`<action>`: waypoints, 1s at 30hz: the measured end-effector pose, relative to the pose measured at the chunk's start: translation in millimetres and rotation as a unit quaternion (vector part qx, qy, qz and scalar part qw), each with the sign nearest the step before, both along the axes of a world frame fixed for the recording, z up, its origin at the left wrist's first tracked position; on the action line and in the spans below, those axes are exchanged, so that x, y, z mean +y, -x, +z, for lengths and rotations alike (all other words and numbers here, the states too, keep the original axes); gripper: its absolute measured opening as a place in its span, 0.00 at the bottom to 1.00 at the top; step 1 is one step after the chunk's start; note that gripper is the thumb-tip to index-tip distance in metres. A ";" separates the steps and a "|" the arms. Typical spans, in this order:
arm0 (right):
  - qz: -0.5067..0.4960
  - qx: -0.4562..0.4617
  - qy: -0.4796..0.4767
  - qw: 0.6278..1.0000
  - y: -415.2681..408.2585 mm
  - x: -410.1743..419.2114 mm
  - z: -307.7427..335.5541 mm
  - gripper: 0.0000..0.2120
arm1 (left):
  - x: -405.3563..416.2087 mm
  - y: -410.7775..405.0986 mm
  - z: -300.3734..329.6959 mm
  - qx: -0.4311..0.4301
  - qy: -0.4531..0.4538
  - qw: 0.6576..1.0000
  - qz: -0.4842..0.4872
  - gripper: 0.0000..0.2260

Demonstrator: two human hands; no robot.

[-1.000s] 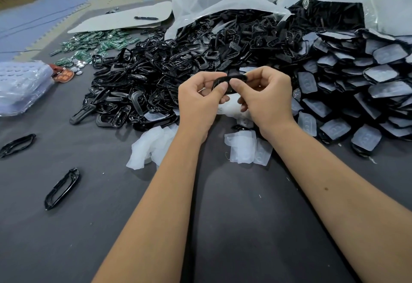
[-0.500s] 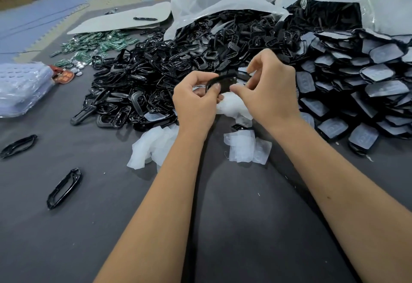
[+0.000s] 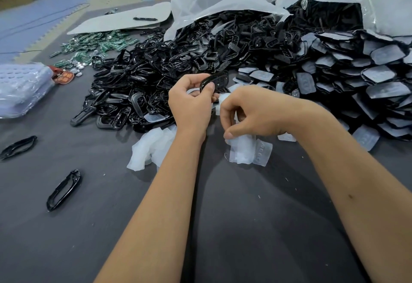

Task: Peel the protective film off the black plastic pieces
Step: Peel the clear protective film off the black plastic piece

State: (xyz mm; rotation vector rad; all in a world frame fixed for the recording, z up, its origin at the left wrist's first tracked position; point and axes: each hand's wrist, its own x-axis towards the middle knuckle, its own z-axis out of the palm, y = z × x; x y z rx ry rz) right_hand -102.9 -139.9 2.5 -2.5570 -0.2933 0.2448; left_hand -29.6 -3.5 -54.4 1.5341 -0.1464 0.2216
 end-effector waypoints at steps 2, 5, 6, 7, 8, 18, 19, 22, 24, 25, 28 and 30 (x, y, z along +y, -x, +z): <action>0.008 0.026 0.019 0.999 -0.3 0.3 -0.9 0.08 | 0.1 -0.3 0.0 0.004 -0.001 1.000 -0.002 0.09; 0.017 0.034 0.027 0.999 -2.5 0.3 -4.8 0.07 | 0.2 -0.9 -0.4 0.005 -0.004 1.000 0.001 0.08; 0.018 0.019 0.020 0.999 -3.5 -0.9 -5.4 0.08 | 0.2 -0.8 -0.5 0.004 -0.007 1.000 0.002 0.08; 0.013 -0.005 0.002 1.000 -4.5 -2.8 -6.0 0.08 | 0.2 -1.1 -0.9 0.001 -0.011 1.000 0.006 0.08; 0.000 -0.035 -0.030 0.999 -5.9 -5.2 -7.2 0.08 | 0.3 -1.3 -1.1 -0.001 -0.015 1.000 0.010 0.08; -0.201 -0.191 -0.511 0.814 -18.2 -7.5 -40.0 0.08 | 0.2 0.6 0.1 0.011 -0.004 1.000 0.004 0.08; -0.208 -0.202 -0.512 0.809 -18.7 -5.9 -43.4 0.08 | 0.1 0.6 0.3 0.008 -0.008 1.000 0.004 0.08; -0.223 -0.225 -0.496 0.808 -20.6 -2.6 -52.0 0.06 | 0.3 2.0 1.4 0.003 -0.007 1.000 -0.003 0.09; -0.229 -0.231 -0.501 0.802 -22.7 -2.6 -54.3 0.05 | 0.4 1.9 1.7 0.005 -0.003 1.000 -0.008 0.11; -0.230 -0.233 -0.505 0.799 -23.6 -2.9 -54.4 0.04 | 0.1 1.8 1.7 0.005 -0.004 1.000 -0.011 0.12; -0.218 -0.235 -0.511 0.797 -24.5 -1.7 -54.3 0.02 | 0.6 1.1 1.1 0.004 -0.017 1.000 -0.016 0.12; -0.217 -0.236 -0.513 0.796 -24.0 -1.7 -54.3 0.02 | 1.1 0.9 0.7 0.001 -0.023 1.000 -0.020 0.12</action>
